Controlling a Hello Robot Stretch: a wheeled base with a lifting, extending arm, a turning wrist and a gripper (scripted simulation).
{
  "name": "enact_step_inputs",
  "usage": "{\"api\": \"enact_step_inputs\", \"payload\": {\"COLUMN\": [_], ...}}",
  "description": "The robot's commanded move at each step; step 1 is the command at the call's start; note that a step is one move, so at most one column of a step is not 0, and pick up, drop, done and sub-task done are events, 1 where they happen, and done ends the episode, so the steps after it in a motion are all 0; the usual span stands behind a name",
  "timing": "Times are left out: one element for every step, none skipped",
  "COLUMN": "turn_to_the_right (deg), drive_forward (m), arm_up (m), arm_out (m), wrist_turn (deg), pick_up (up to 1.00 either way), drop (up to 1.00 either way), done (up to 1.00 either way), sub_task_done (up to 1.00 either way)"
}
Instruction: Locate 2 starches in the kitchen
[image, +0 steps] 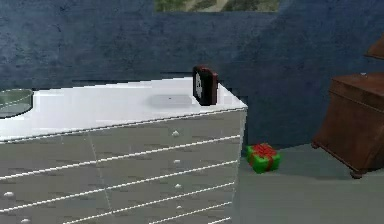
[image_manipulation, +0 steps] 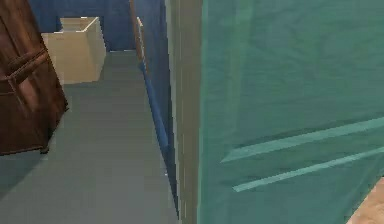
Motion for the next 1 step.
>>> {"api": "enact_step_inputs", "payload": {"turn_to_the_right": [21.0], "drive_forward": [0.00], "arm_up": [0.00], "arm_out": [0.00], "wrist_turn": [0.0], "pick_up": [0.00], "drop": [0.00], "done": [0.00], "sub_task_done": [0.00]}}
